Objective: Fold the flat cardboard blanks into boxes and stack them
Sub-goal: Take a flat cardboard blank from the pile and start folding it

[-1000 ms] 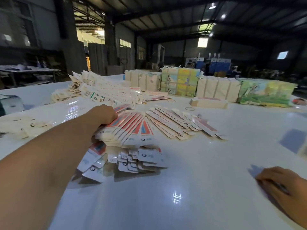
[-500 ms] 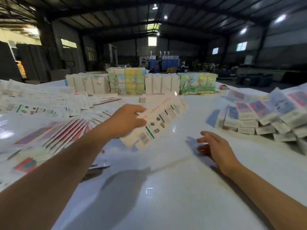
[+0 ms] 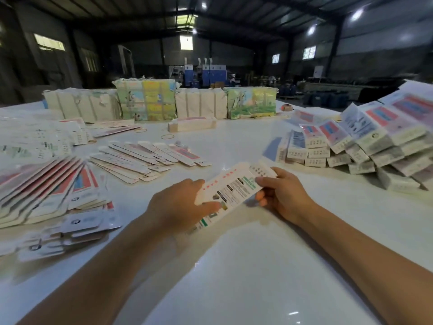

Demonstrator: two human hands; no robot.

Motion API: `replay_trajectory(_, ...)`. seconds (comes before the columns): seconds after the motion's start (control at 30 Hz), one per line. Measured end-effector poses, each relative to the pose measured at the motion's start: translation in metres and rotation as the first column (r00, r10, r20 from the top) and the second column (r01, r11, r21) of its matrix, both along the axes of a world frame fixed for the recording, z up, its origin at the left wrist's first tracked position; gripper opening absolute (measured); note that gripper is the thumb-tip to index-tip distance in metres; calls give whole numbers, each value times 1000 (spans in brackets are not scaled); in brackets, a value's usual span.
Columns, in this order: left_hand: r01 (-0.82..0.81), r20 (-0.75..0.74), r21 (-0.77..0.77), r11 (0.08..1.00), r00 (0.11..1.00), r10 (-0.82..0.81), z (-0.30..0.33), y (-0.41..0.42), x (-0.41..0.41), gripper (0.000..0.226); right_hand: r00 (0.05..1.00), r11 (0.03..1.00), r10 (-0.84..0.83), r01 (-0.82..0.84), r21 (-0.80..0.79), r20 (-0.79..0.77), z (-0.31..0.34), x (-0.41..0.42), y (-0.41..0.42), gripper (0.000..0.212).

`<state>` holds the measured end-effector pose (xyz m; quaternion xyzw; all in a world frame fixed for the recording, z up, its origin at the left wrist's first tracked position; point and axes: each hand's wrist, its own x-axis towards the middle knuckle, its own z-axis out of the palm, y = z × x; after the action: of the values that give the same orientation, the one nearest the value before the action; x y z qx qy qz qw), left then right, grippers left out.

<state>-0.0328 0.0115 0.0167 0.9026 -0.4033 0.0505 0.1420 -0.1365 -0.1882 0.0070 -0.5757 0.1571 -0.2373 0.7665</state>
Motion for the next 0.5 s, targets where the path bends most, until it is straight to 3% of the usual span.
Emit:
replay_trajectory(0.1, 45, 50, -135, 990, 998, -38, 13, 1, -11, 36, 998, 999, 37, -36, -28, 43, 1, -1, -3, 13)
replay_trajectory(0.17, 113, -120, -271, 956, 981, -150, 29, 8, -11, 19, 993, 996, 85, -83, -33, 80, 3, -3, -5, 14)
replay_trajectory(0.2, 150, -237, -319, 936, 943, -232, 37, 13, -10, 13, 989, 994, 114, -112, -18, 98, 5, -3, -6, 16)
replay_trajectory(0.27, 228, -426, -359, 905, 823, -376, 47, 22, -16, 22, 978, 986, 160, -165, 21, 132, 7, -4, -5, 21)
replay_trajectory(0.37, 267, -625, -325, 907, 659, -418, 49, 24, -25, 17, 954, 970, 212, -232, 71, 213, 10, -5, -3, 17)
replay_trajectory(0.43, 339, -599, -252, 907, 681, -421, 43, 16, -31, 20, 932, 961, 229, -263, 88, 282, 13, -6, -3, 15)
replay_trajectory(0.5, 400, -432, -141, 906, 798, -420, 33, 6, -35, 37, 924, 962, 230, -263, 73, 305, 15, -6, 0, 8)
